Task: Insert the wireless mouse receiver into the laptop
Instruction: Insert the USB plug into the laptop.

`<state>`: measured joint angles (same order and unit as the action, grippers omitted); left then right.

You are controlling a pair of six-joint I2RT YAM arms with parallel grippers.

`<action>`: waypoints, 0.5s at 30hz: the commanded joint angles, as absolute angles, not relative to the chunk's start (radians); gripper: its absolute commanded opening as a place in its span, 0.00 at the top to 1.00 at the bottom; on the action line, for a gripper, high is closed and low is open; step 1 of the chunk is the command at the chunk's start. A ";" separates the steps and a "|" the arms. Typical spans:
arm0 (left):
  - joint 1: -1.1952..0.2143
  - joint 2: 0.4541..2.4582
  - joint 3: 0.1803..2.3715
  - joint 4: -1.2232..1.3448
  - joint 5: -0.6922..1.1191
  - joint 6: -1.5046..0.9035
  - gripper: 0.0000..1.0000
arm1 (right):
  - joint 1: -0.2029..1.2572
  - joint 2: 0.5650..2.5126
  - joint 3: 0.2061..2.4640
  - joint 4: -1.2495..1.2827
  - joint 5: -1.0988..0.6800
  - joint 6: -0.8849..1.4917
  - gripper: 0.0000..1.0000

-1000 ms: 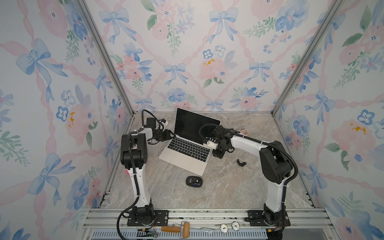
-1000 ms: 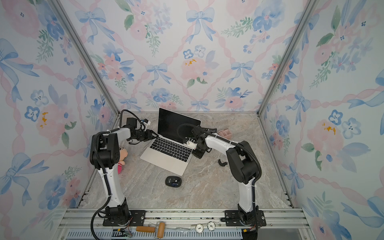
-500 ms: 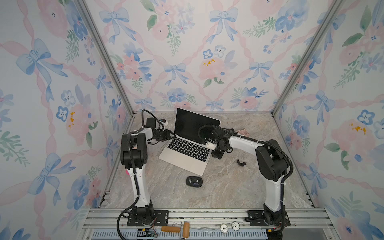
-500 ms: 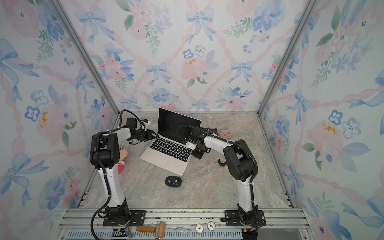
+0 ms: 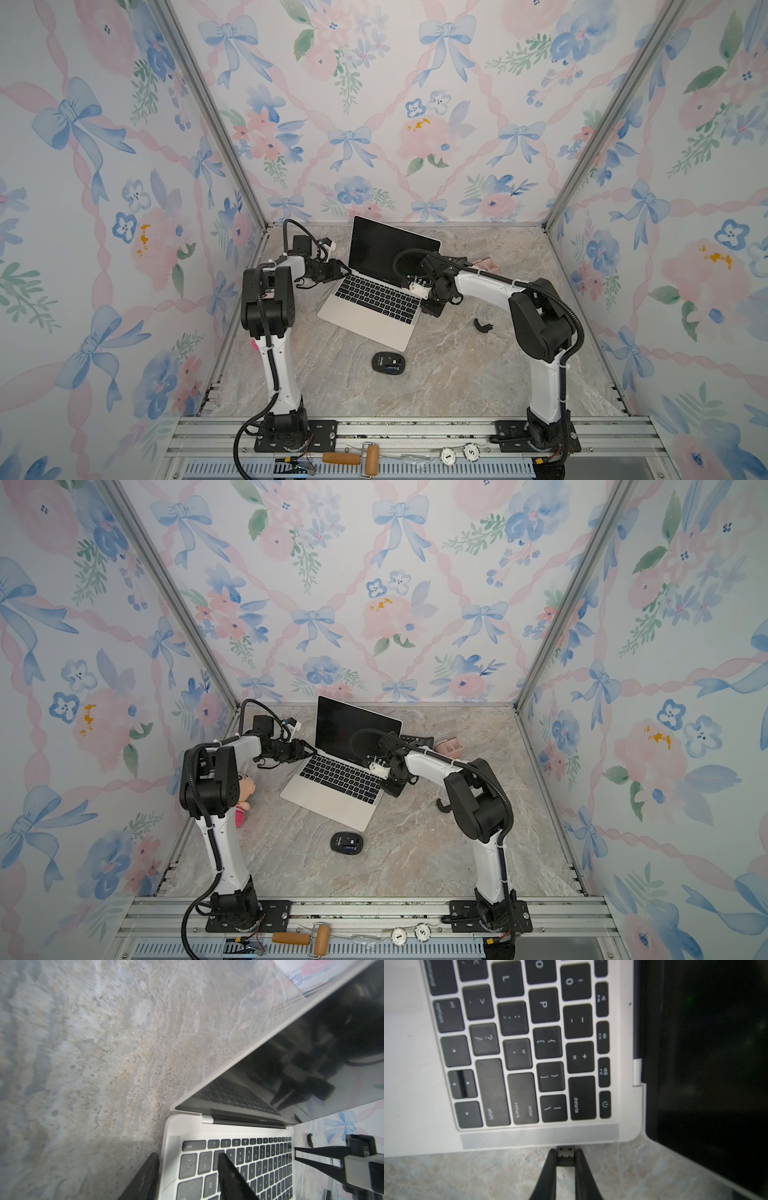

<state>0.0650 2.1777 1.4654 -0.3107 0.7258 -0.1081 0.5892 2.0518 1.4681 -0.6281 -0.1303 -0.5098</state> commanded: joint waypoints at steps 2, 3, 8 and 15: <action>0.055 2.244 1.449 -0.468 0.739 -0.117 0.51 | 0.618 2.071 1.503 -0.629 -0.184 -0.506 0.97; 0.058 2.244 1.452 -0.468 0.745 -0.116 0.51 | 0.618 2.065 1.496 -0.613 -0.200 -0.497 0.97; 0.076 2.242 1.467 -0.468 0.771 -0.097 0.51 | 0.634 2.032 1.453 -0.546 -0.246 -0.480 0.98; 0.056 2.299 1.547 -0.570 0.785 -0.028 0.52 | 0.668 2.060 1.453 -0.512 -0.248 -0.476 0.98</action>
<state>0.0818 2.2238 1.5478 -0.4160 0.7792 -0.0750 0.6018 2.0537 1.4593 -0.6060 -0.1192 -0.4911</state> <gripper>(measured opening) 0.486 0.157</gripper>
